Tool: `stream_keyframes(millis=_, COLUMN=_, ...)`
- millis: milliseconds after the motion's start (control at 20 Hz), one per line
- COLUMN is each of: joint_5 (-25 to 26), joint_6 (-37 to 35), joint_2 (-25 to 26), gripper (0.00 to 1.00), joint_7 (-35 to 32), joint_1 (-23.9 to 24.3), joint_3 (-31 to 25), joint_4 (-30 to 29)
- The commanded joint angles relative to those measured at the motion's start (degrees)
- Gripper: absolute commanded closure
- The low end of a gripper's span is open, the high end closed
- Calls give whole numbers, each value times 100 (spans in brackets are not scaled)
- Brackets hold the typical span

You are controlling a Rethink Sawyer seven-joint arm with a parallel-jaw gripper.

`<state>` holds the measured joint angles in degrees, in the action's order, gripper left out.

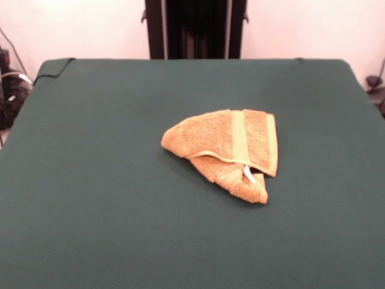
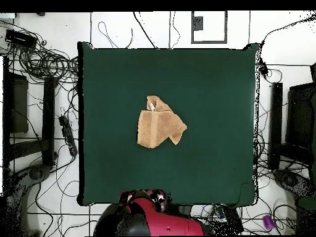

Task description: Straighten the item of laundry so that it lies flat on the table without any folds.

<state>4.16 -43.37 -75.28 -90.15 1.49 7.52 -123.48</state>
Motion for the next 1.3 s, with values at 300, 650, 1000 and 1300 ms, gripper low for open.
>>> stream_keyframes(millis=300, joint_5=21, joint_6=-229, joint_2=-329, gripper=0, joint_7=-1010, joint_1=408, joint_3=682, joint_4=-454)
stream_keyframes(millis=650, joint_5=100, joint_6=-127, joint_2=-481, gripper=0, joint_7=-570, joint_1=833, joint_3=950, joint_4=-766)
stream_keyframes(millis=1000, joint_5=77, joint_6=470, joint_2=-234, gripper=0, joint_7=-791, joint_1=972, joint_3=771, joint_4=-1035)
stream_keyframes(millis=1300, joint_5=-154, joint_6=922, joint_2=151, gripper=0, joint_7=-951, joint_1=946, joint_3=460, joint_4=-1113)
